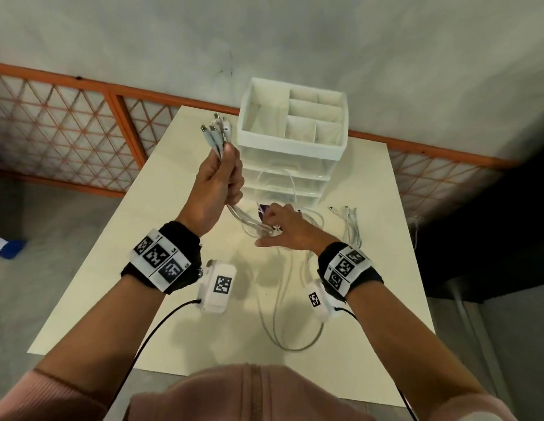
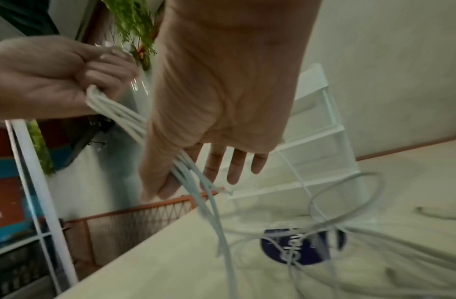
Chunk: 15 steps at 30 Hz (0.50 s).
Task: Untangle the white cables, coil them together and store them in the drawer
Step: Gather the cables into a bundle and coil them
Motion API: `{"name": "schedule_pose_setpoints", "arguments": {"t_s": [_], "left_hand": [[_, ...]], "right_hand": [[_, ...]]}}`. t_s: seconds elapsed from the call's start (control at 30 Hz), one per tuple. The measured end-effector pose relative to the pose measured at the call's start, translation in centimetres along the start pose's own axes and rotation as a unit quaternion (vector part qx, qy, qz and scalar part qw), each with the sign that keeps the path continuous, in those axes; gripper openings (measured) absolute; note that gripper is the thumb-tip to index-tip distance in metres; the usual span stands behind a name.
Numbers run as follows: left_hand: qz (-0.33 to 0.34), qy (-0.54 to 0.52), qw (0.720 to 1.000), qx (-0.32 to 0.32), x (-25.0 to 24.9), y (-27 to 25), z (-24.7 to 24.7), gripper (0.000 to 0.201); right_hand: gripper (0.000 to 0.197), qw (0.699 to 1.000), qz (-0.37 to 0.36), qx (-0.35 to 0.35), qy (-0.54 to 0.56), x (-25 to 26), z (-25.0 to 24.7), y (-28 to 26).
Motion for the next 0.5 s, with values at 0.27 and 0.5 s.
{"name": "schedule_pose_setpoints", "arguments": {"t_s": [0.27,0.5], "left_hand": [[0.024,0.283,0.958,0.047,0.5,-0.8,-1.4,0.027],[-0.006,0.395,0.908,0.137,4.1,-2.0,1.0,0.011]], "right_hand": [[0.015,0.995,0.02,-0.091,-0.035,-3.8,-4.7,-2.1],[0.022,0.994,-0.033,-0.094,0.052,2.2,-6.8,-2.2]]}}
Point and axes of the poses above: each hand's wrist, its own y-axis towards the middle knuckle, its own z-axis out of the palm, x = y × z, the point moved 5 cm from there along y, towards the middle knuckle, and after that the axes turned 8 degrees about -x, right-handed, at the moved point
